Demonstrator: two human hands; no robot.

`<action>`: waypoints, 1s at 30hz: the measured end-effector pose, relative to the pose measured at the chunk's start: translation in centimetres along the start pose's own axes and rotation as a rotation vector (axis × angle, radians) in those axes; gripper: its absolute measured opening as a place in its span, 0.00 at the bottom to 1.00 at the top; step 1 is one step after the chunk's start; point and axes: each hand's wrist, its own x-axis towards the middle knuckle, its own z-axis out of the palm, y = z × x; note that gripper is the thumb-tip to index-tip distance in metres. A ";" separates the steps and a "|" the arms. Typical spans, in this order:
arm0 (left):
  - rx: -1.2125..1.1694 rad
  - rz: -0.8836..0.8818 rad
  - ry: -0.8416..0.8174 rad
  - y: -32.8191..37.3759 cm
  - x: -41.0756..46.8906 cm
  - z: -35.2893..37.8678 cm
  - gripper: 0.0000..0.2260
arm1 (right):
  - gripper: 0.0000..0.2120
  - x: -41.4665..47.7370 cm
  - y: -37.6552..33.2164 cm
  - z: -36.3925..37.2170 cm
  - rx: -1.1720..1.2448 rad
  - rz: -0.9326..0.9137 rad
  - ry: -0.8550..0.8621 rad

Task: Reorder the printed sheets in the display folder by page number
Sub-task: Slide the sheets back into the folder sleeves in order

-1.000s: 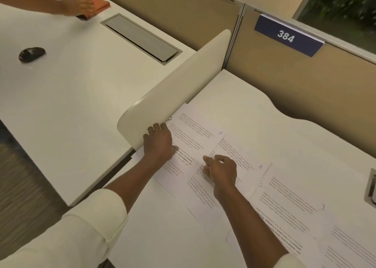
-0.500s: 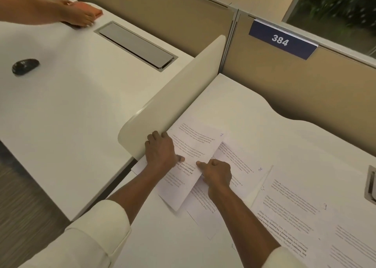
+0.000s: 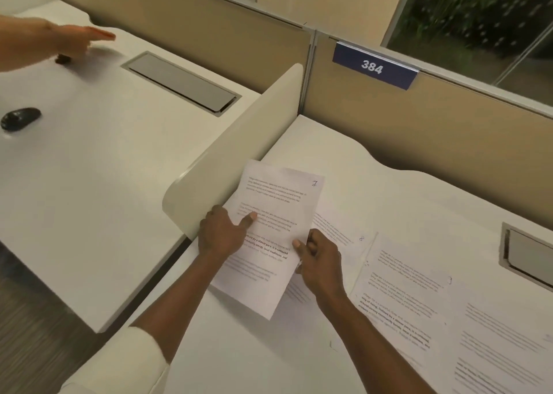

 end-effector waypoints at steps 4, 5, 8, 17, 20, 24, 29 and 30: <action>-0.283 -0.024 -0.061 0.5 -3.4 -0.5 0.23 | 0.08 -2.7 1.5 -3.4 0.034 -0.012 0.022; -0.299 -0.026 -0.064 0.4 -4.1 -0.5 0.21 | 0.09 -3.5 1.9 -4.3 0.041 -0.010 0.042; -0.343 -0.003 -0.073 0.6 -6.3 0.0 0.12 | 0.08 -6.0 3.0 -7.4 0.087 0.001 0.112; -0.340 0.135 -0.279 4.2 -15.7 4.8 0.09 | 0.04 -14.1 8.0 -16.7 0.160 0.093 0.251; -0.329 0.168 -0.312 5.4 -18.9 6.8 0.09 | 0.04 -16.5 9.9 -19.7 0.190 0.109 0.293; -0.311 0.214 -0.325 6.6 -23.5 9.3 0.09 | 0.02 -19.5 12.2 -24.0 0.222 0.099 0.318; -0.338 0.219 -0.323 8.5 -29.8 12.7 0.08 | 0.04 -23.1 14.9 -29.7 0.297 0.076 0.339; -0.344 0.218 -0.324 8.9 -31.3 13.4 0.08 | 0.04 -23.8 15.5 -30.9 0.308 0.074 0.339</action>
